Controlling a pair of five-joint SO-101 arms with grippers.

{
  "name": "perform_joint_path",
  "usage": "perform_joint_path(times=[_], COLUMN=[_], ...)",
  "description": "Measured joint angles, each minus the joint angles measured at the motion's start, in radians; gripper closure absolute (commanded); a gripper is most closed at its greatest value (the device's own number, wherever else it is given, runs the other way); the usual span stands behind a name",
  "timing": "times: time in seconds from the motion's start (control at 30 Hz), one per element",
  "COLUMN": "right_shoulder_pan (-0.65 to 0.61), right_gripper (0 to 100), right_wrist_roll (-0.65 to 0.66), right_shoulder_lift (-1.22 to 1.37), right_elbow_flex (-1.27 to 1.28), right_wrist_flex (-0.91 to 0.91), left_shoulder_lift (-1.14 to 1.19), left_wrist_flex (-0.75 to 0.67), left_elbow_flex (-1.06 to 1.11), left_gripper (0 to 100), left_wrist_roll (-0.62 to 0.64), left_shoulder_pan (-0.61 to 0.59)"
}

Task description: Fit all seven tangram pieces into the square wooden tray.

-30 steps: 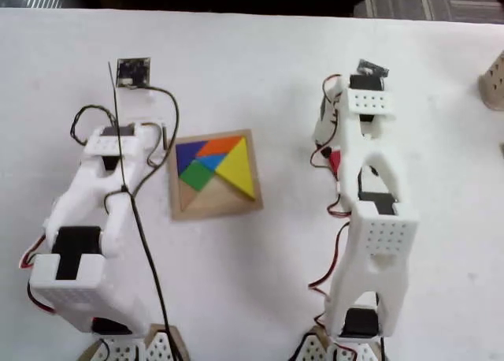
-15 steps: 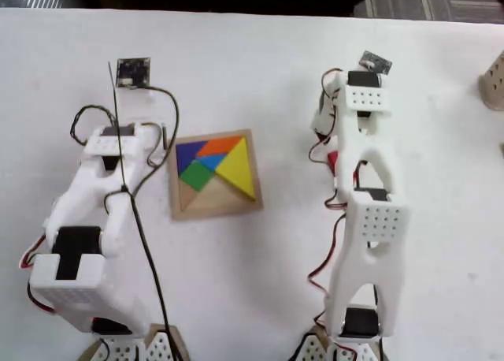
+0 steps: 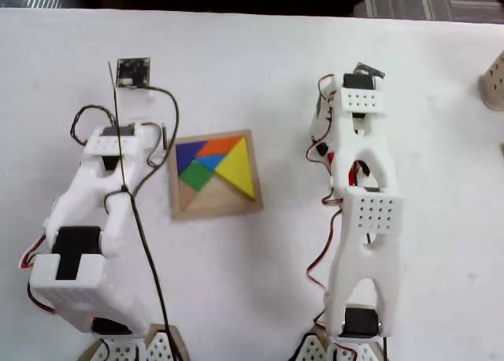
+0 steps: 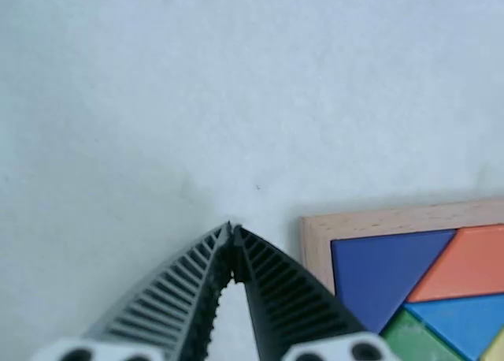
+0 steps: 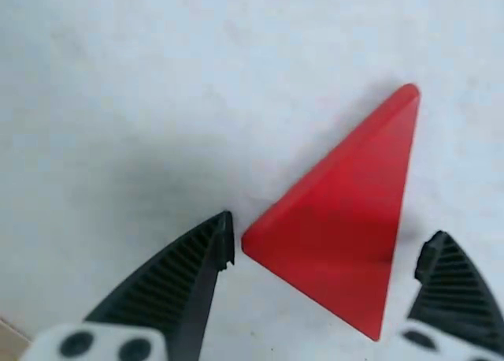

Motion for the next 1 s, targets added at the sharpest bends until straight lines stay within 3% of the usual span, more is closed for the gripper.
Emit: perform_joint_path(times=[0.23, 1.0], right_shoulder_pan=[0.048, 0.078], right_gripper=[75.5, 75.9], right_wrist_roll=[0.0, 0.015], right_shoulder_lift=[0.0, 0.012], right_elbow_flex=[0.0, -0.015], right_wrist_flex=[0.032, 0.074], left_shoulder_lift=[0.0, 0.002], left_wrist_flex=[0.0, 0.0], left_elbow_flex=[0.0, 0.0], left_gripper=[98, 98], left_wrist_roll=[0.0, 0.0], left_shoulder_pan=[0.0, 0.0])
